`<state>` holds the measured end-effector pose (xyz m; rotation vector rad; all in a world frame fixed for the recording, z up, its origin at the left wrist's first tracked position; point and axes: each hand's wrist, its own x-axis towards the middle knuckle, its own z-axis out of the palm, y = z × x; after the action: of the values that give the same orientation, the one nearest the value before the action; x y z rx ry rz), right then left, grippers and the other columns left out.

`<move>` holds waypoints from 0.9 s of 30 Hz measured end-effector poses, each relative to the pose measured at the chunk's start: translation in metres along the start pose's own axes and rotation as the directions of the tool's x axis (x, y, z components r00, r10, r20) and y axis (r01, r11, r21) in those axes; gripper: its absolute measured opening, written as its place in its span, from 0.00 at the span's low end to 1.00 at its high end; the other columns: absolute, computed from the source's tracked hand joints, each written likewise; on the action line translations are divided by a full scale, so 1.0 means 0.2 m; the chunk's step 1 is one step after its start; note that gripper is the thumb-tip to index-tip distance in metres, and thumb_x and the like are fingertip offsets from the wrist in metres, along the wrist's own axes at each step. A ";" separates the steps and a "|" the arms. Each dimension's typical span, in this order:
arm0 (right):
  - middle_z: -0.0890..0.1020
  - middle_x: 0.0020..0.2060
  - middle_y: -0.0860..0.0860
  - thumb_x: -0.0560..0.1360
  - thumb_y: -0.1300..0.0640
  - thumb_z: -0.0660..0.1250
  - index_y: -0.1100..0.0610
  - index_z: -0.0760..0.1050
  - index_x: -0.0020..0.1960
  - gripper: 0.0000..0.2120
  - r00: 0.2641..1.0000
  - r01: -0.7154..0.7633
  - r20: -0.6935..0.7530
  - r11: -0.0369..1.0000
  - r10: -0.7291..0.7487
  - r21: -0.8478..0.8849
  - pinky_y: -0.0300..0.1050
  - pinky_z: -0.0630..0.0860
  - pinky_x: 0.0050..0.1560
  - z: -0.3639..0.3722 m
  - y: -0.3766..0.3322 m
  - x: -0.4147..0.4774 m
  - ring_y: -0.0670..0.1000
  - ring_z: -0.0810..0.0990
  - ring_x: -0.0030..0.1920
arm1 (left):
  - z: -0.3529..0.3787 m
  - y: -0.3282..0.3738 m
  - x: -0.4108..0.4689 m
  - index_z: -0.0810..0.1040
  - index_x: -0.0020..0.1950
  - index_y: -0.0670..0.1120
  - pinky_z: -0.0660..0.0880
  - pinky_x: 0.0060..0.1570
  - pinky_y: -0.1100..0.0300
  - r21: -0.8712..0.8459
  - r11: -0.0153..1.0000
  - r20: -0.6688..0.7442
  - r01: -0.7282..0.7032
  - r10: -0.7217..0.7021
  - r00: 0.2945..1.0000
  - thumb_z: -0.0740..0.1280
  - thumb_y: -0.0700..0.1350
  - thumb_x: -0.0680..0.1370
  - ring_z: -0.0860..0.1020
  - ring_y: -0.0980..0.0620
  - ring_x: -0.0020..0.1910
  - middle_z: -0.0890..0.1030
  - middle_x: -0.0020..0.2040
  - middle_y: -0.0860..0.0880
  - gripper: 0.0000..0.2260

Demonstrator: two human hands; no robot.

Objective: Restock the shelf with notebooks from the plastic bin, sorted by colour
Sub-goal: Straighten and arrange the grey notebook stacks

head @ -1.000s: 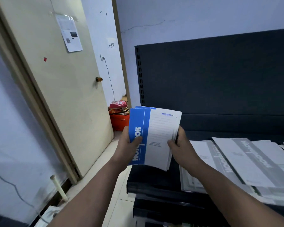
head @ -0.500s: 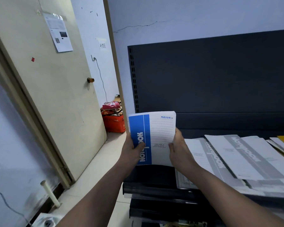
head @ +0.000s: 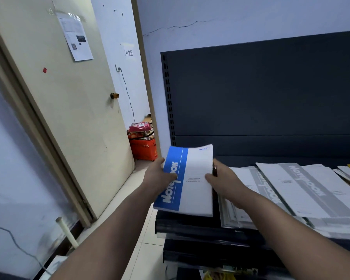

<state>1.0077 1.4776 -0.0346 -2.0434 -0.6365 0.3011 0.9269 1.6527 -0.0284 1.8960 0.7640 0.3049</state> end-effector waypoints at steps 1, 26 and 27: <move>0.81 0.52 0.51 0.76 0.63 0.59 0.56 0.73 0.58 0.12 0.999 -0.042 0.028 0.999 0.042 -0.006 0.51 0.78 0.53 0.01 0.02 0.01 0.53 0.80 0.53 | 0.01 -0.02 -0.01 0.69 0.69 0.48 0.81 0.48 0.48 0.034 0.999 0.011 0.035 -0.035 0.999 0.73 0.40 0.73 0.84 0.46 0.46 0.82 0.54 0.46 0.26; 0.67 0.69 0.56 0.78 0.66 0.56 0.60 0.75 0.62 0.15 0.971 0.237 0.167 0.577 -0.172 -0.781 0.49 0.61 0.71 0.16 0.18 0.00 0.58 0.52 0.77 | 0.16 -0.13 0.02 0.70 0.71 0.53 0.73 0.60 0.49 0.615 0.786 0.003 -0.058 0.072 0.997 0.69 0.47 0.76 0.67 0.45 0.67 0.70 0.67 0.47 0.23; 0.69 0.68 0.55 0.78 0.65 0.56 0.60 0.74 0.63 0.16 0.966 0.257 0.191 0.539 -0.177 -0.802 0.49 0.59 0.72 0.16 0.18 -0.01 0.57 0.51 0.77 | 0.17 -0.13 0.02 0.72 0.69 0.53 0.73 0.60 0.50 0.636 0.768 0.016 -0.079 0.089 0.996 0.67 0.46 0.77 0.68 0.46 0.67 0.71 0.67 0.47 0.20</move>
<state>1.0039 1.4848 -0.0826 -2.8120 -1.2592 -0.1083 0.9377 1.6376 -0.0668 2.5814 0.8633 0.1135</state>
